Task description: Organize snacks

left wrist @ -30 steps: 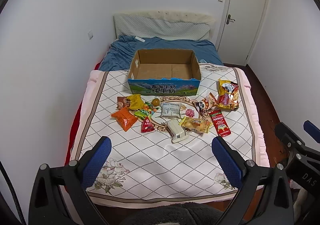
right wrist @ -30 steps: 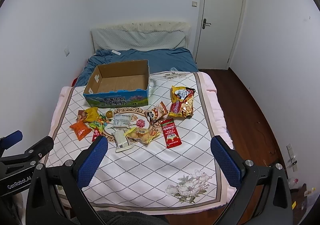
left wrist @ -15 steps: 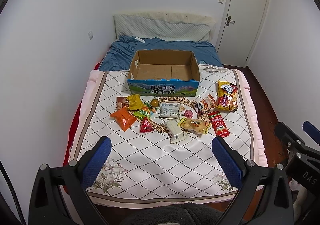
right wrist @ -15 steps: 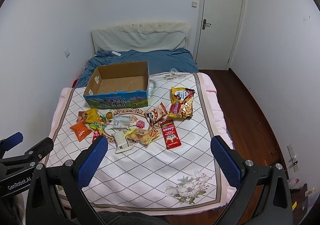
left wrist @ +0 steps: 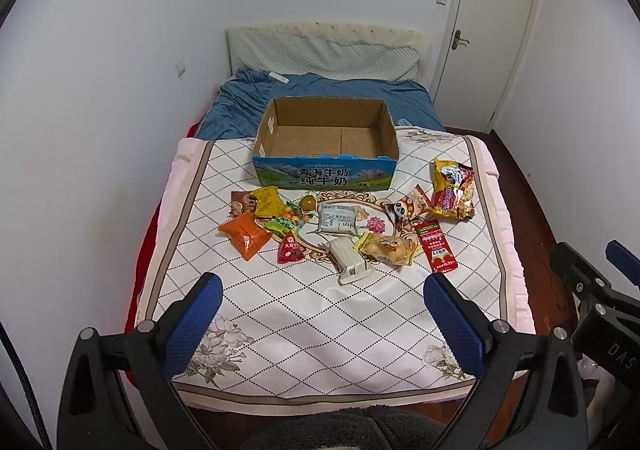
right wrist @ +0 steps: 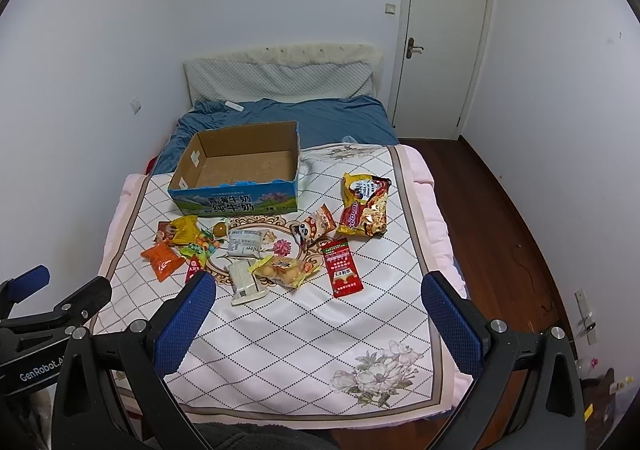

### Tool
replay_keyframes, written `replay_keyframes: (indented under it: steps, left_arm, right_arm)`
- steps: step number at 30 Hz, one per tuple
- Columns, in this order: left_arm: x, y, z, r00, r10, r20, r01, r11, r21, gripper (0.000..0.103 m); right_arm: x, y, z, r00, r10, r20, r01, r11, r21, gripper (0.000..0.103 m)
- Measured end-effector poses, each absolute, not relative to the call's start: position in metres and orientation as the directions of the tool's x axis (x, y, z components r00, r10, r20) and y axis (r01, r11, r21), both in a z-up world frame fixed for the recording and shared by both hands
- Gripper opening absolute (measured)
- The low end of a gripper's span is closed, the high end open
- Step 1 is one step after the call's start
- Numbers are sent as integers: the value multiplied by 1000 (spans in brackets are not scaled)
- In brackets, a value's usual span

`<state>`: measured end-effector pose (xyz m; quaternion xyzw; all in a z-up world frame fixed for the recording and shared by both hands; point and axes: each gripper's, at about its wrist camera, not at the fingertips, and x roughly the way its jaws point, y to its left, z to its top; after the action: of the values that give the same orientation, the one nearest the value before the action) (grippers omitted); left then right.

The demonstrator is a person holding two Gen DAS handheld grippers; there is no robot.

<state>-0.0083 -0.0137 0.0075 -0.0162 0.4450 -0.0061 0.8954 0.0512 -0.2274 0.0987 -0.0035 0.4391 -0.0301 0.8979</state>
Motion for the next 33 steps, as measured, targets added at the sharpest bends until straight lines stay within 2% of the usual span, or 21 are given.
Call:
replay_keyframes:
  steps: [33]
  left_arm:
    - [-1, -8, -3, 584, -34, -811, 7, 999, -37, 103]
  right_arm:
    - [53, -225, 86, 588, -48, -807, 52, 998, -21, 103]
